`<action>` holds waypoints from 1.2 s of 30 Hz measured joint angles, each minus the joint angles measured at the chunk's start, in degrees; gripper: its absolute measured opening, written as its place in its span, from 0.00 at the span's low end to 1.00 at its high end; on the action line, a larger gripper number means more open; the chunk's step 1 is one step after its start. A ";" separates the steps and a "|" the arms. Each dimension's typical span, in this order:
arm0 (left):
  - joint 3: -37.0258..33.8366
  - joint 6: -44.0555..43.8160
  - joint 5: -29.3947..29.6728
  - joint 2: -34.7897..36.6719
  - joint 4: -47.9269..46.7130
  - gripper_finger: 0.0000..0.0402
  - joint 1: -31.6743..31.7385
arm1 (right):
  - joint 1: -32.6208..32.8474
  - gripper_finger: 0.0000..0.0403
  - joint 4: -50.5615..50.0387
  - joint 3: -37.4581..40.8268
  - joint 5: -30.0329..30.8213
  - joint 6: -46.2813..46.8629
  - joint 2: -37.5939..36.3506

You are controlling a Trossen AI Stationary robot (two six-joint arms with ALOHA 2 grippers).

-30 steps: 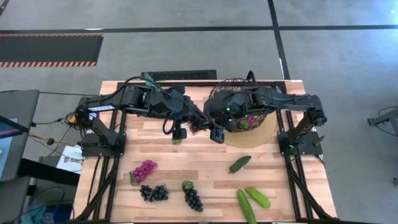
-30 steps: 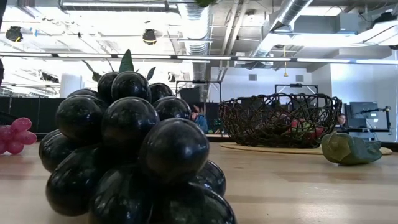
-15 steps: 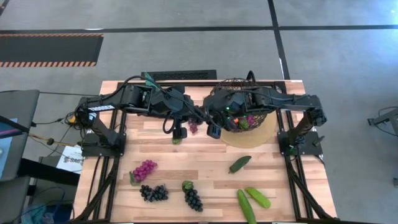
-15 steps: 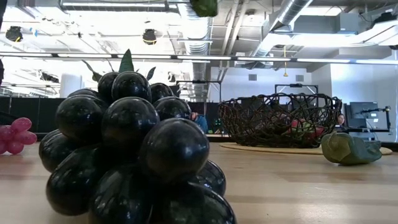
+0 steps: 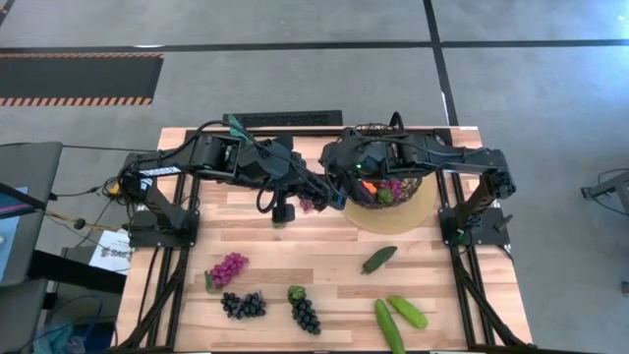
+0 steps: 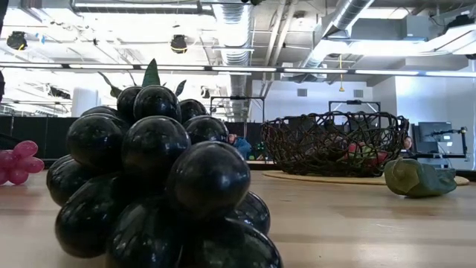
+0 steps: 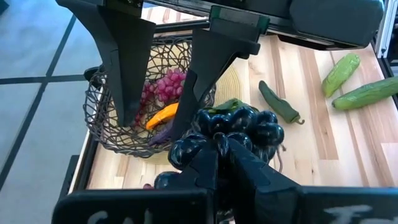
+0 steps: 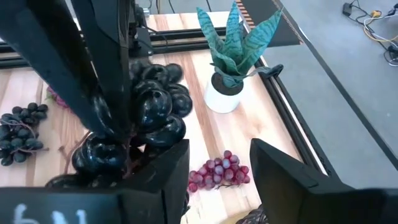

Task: Build produce basket
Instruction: Put the black grapes into the black wire basket

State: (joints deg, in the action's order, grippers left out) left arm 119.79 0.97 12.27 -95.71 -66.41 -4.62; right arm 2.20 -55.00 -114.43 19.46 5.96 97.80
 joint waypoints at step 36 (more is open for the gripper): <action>0.00 8.66 -14.70 -8.68 7.06 0.00 11.98 | 12.23 0.03 -15.22 -0.04 4.08 15.32 -15.44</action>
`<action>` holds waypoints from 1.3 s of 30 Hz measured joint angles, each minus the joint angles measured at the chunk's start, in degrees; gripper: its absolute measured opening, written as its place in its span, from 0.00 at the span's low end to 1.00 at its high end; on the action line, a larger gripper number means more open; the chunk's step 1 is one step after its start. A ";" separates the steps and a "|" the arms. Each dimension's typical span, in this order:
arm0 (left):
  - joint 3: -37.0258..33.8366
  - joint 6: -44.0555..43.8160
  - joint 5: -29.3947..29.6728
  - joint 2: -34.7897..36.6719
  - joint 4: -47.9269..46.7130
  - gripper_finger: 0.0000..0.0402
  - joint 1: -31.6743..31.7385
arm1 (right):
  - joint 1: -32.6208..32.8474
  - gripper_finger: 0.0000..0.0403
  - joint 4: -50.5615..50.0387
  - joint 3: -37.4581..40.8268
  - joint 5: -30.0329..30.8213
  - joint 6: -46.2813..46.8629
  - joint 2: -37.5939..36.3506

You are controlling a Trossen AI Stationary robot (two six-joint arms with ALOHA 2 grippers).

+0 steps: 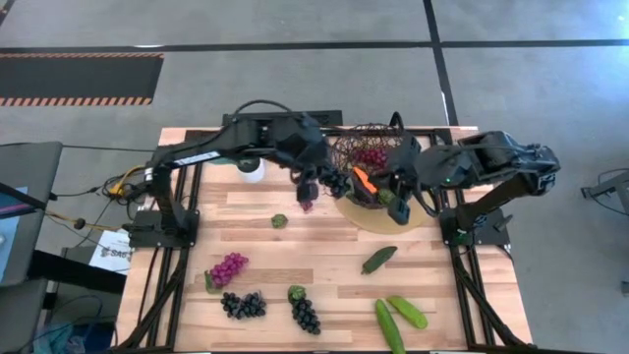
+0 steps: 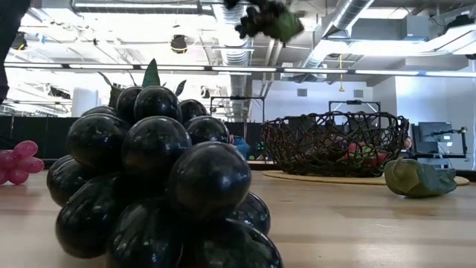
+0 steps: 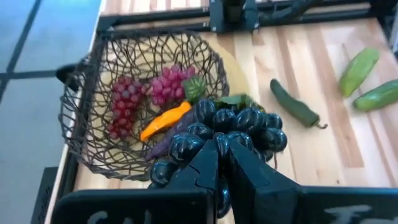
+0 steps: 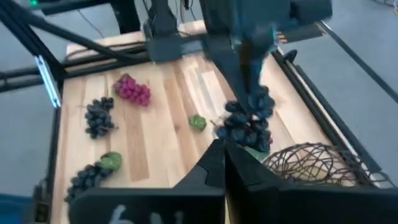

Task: Build produce basket
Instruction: Put the black grapes into the black wire basket

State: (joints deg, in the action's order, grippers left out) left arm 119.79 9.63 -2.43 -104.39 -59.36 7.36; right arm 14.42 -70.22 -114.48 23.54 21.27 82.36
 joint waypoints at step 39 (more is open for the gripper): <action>4.63 -1.01 4.71 7.77 -6.03 0.00 -5.89 | -8.22 0.63 11.90 0.02 -16.43 -2.68 12.58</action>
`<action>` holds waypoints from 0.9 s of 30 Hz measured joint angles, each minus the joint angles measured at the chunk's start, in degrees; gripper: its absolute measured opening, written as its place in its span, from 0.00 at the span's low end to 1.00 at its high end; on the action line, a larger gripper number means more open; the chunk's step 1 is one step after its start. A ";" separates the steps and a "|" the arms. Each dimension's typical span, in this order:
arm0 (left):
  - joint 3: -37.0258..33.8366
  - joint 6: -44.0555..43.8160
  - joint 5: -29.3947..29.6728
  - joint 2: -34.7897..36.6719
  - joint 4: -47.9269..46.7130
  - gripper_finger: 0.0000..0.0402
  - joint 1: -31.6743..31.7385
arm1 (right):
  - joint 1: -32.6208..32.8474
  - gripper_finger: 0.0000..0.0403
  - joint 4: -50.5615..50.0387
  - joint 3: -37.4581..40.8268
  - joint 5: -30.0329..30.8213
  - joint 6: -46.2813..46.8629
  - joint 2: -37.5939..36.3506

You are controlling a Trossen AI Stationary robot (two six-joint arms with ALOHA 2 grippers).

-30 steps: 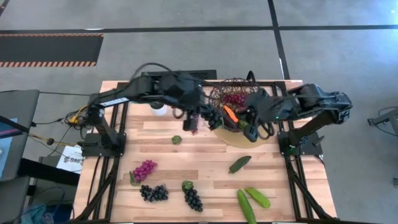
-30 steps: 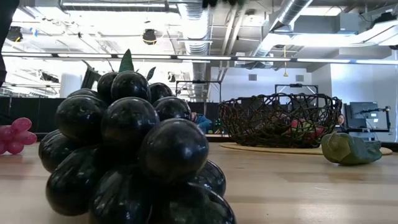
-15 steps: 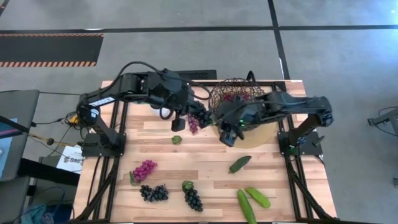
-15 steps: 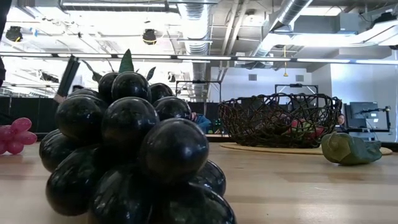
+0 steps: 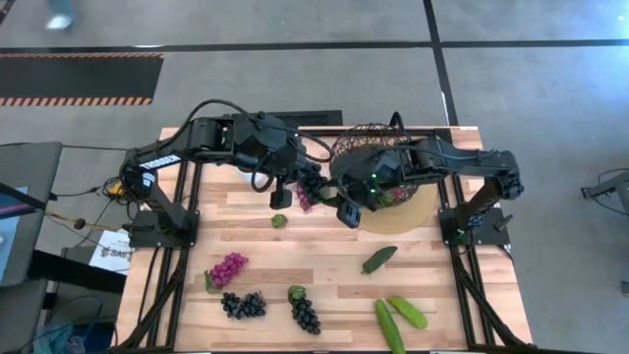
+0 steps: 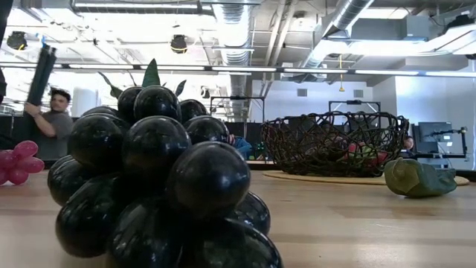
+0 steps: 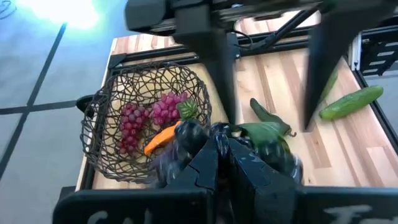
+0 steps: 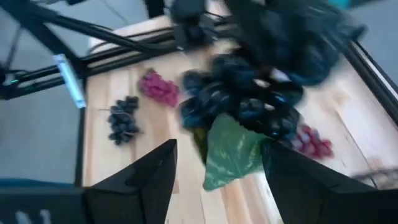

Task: Build produce basket
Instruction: Put the black grapes into the black wire basket

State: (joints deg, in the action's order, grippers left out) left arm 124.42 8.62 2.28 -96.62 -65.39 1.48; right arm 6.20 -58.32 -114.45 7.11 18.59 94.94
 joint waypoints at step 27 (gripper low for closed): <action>0.00 -0.85 -2.14 0.00 -1.36 0.00 0.00 | -6.06 0.57 -0.72 0.59 0.24 0.19 7.04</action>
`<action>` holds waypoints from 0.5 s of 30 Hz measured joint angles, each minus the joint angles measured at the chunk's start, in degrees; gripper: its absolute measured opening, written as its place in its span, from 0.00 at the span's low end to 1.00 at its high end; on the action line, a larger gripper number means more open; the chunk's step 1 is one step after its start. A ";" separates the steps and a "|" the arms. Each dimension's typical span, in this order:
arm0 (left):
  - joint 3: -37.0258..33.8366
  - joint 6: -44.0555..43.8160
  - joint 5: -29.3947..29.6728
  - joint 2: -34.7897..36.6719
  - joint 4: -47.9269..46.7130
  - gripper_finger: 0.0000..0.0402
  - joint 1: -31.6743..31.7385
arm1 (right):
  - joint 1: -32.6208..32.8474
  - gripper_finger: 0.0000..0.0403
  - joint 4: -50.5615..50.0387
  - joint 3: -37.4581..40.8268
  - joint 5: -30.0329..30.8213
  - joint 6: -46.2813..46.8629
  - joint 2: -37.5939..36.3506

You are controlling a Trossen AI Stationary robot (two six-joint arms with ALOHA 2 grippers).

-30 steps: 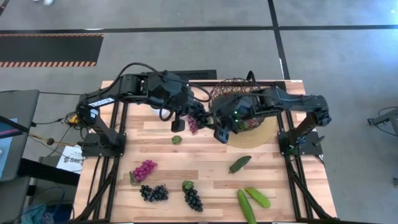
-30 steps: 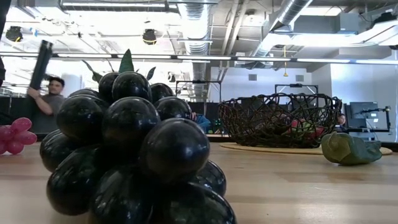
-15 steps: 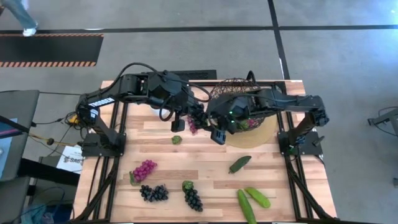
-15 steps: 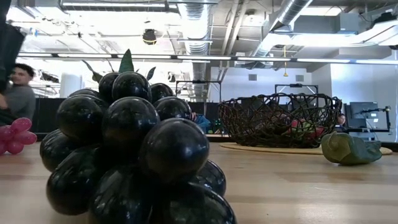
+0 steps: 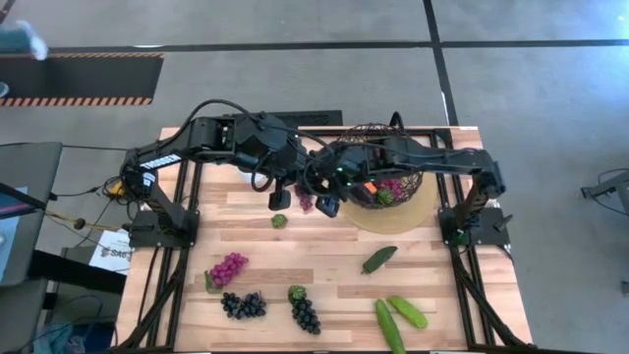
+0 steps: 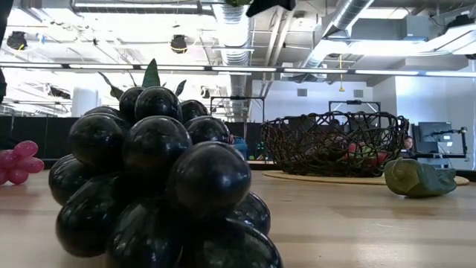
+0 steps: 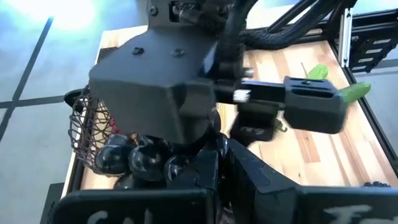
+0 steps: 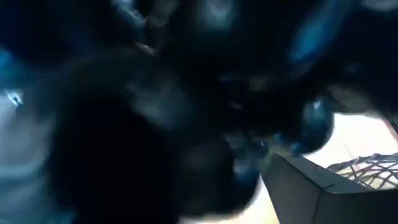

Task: Build produce basket
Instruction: Put the black grapes into the black wire basket

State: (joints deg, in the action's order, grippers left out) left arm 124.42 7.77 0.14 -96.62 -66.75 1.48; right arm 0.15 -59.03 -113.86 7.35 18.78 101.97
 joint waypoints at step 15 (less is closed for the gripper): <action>0.02 -0.17 -0.35 0.00 -0.56 0.00 -0.07 | 2.39 0.04 1.47 -0.27 1.59 -6.16 0.07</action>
State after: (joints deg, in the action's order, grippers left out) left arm 124.44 7.60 -0.21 -96.62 -67.31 1.41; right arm 2.53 -57.56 -114.13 8.94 12.62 102.04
